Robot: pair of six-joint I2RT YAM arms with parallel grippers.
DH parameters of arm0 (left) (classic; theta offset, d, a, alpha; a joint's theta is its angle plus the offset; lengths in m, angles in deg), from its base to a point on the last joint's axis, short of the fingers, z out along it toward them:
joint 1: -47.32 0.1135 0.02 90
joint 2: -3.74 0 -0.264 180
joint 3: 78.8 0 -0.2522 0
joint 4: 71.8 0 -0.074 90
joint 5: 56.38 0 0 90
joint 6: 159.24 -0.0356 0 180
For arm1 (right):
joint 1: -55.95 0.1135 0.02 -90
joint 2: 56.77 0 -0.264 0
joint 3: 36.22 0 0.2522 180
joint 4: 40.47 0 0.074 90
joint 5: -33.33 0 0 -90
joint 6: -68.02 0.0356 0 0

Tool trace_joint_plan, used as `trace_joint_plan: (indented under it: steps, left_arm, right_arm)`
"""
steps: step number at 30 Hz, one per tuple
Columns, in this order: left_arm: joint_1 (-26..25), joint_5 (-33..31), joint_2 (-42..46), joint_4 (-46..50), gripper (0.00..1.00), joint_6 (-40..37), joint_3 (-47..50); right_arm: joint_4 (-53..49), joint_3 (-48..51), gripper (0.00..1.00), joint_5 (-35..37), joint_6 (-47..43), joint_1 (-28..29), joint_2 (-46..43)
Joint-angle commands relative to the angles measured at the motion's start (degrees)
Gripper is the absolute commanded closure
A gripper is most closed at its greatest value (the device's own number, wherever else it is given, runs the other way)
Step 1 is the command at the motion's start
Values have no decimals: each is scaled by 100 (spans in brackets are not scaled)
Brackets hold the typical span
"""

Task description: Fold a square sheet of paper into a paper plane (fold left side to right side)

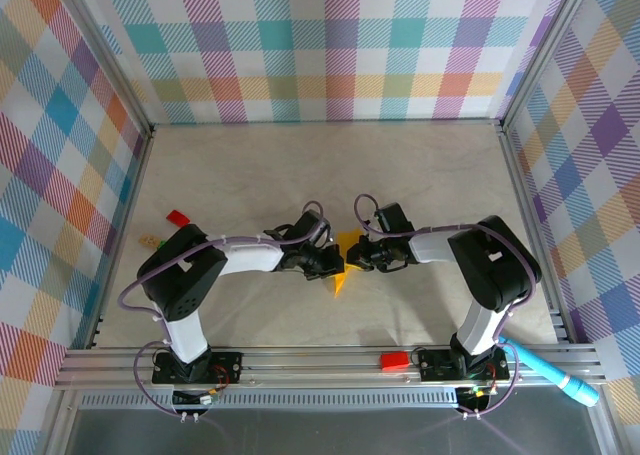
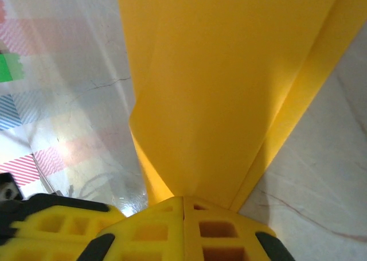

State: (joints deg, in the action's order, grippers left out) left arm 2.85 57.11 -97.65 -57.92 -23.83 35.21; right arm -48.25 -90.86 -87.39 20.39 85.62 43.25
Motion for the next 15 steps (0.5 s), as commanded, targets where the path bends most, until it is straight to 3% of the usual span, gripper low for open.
trace_joint_plan:
  steps: [1, 5, 15]
  left_arm:
    - [35, 254, 405, 172, 95, 47, -210]
    - [15, 563, 558, 160, 100, 202, -11]
    - [-214, 842, 341, 193, 100, 256, 143]
  right_arm:
    - [-672, 129, 100, 469, -150, 56, 359]
    - [-776, 87, 100, 532, -194, 49, 359]
    - [-839, 28, 100, 541, -205, 56, 386]
